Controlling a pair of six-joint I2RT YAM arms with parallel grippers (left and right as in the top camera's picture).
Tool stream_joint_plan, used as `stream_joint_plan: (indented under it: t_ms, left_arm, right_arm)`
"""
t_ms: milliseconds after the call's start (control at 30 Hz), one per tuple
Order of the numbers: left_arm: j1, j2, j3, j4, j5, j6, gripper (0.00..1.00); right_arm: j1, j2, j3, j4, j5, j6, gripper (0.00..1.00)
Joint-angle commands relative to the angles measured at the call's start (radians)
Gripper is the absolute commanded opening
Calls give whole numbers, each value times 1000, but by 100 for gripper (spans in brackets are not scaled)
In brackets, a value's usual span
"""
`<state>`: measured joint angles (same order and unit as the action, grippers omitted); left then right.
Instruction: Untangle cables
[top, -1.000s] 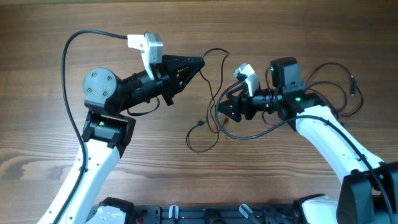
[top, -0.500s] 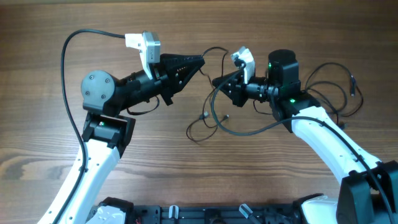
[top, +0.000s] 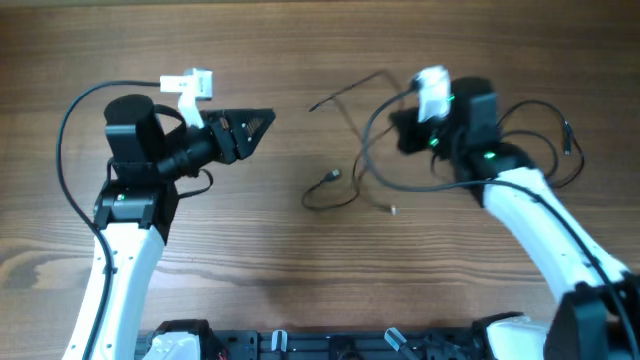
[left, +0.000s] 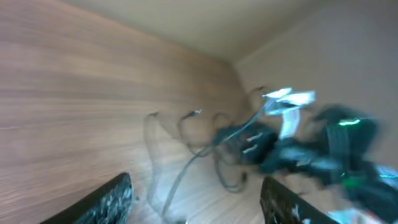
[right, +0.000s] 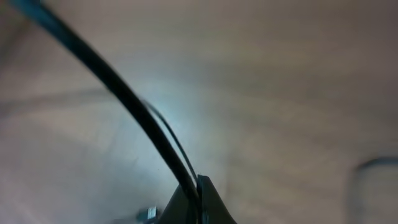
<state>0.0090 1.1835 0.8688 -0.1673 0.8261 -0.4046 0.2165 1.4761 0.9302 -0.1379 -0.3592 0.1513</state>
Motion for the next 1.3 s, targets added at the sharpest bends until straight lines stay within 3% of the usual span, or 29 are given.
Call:
stream_joint_plan:
  t_ms: [0,167,333,533,567,633,667,700,767,867,933,1100,1267]
  left_arm:
    - [10,-9,1,-112,-188,65,70]
    - [10,-9,1,-236,-410,64,75]
    - [10,-9,1,-293,-484,64,75]
    - [10,-9,1,-314,-483,64,73]
    - [10,-9,1,-316,-483,64,74]
    - [10,-9,1,-321,-483,64,73]
    - [10,-9,1,-325,-483,64,73]
    - [10,-9,1,-329,-483,64,73]
    - [10,-9,1,-336,-483,64,73]
    - [10,-9,1,-347,-483,64,74]
    - [10,-9,1,-354,-483,64,74]
    - [10,-9,1,-372,-483,64,74]
    - [10,-9,1,-385,-483,64,74]
  right_arm:
    - [-141,-133,202,5,81,-15,4]
    - [-343,-210,397,5,93,55,4]
    - [-499,-222,446,-24,138,66,4]
    - [-564,-123,437,-252,491,58,4]
    - [-564,-99,437,-269,505,58,9]
    - [-564,-55,437,-277,446,59,63]
    - [-563,-36,437,-277,357,58,82]
    - [-563,-23,437,-280,253,58,86]
    - [-562,-3,436,-299,5,57,86]
    - [-531,31,436,-374,-198,5,83]
    - [-502,59,436,-452,-148,0,83]
    - [-423,183,436,-583,-143,-171,82]
    - [-372,368,436,-527,-166,-174,69]
